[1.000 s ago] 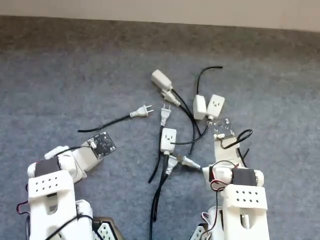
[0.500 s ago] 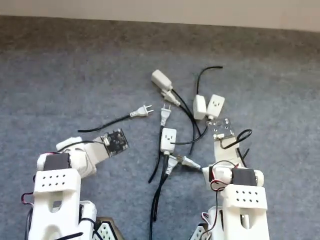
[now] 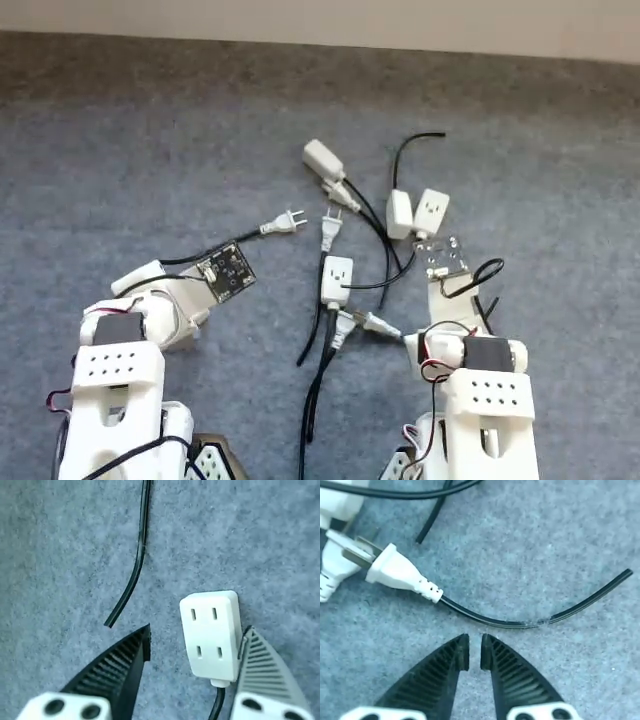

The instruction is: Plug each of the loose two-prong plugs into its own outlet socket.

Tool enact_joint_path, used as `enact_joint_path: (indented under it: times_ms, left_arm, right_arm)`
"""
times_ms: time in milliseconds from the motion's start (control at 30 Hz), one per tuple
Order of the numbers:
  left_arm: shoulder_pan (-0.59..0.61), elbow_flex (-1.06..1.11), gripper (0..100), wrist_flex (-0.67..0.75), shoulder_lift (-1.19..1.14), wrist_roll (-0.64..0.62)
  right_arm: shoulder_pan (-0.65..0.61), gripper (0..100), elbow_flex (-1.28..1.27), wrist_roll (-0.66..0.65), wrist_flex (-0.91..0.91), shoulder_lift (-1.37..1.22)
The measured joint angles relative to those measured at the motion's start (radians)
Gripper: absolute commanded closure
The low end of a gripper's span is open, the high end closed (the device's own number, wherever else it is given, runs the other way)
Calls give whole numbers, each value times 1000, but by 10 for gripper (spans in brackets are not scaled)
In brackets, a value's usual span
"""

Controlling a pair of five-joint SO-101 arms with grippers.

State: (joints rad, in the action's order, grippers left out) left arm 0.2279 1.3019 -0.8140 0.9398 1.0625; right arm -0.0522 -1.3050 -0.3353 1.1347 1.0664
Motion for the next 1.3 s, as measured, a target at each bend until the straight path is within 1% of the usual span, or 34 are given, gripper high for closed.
enact_joint_path:
  times_ms: [33, 133, 233, 333, 433, 600, 767, 833, 900, 1100, 1300]
  left_arm:
    - [0, 0, 719, 5, 0, -15]
    - [-2, -29, 719, -6, -3, -126]
    - [-26, -130, 720, -123, -58, -229]
    - [-48, -253, 720, -244, -173, -272]
    - [-46, -341, 720, -272, -328, -281]
    - [-44, -450, 720, -273, -568, -281]
    - [-29, -540, 745, -273, -707, -276]
    - [-18, -554, 766, -273, -738, -249]
    - [-18, -554, 807, -275, -756, -219]
    - [-23, -537, 977, -305, -772, -133]
    - [-38, -545, 993, -393, -772, -54]
  right_arm:
    - [0, 936, 0, 0, 0, 0]
    - [0, 936, 0, 0, 0, 0]
    - [0, 936, 0, 0, 0, 0]
    - [0, 936, 0, 0, 0, 0]
    - [0, 936, 0, 0, 0, 0]
    - [0, 936, 0, 0, 0, 0]
    - [0, 936, 0, 0, 0, 0]
    - [0, 936, 0, 0, 0, 0]
    - [0, 936, 0, 0, 0, 0]
    - [0, 936, 0, 0, 0, 0]
    - [0, 936, 0, 0, 0, 0]
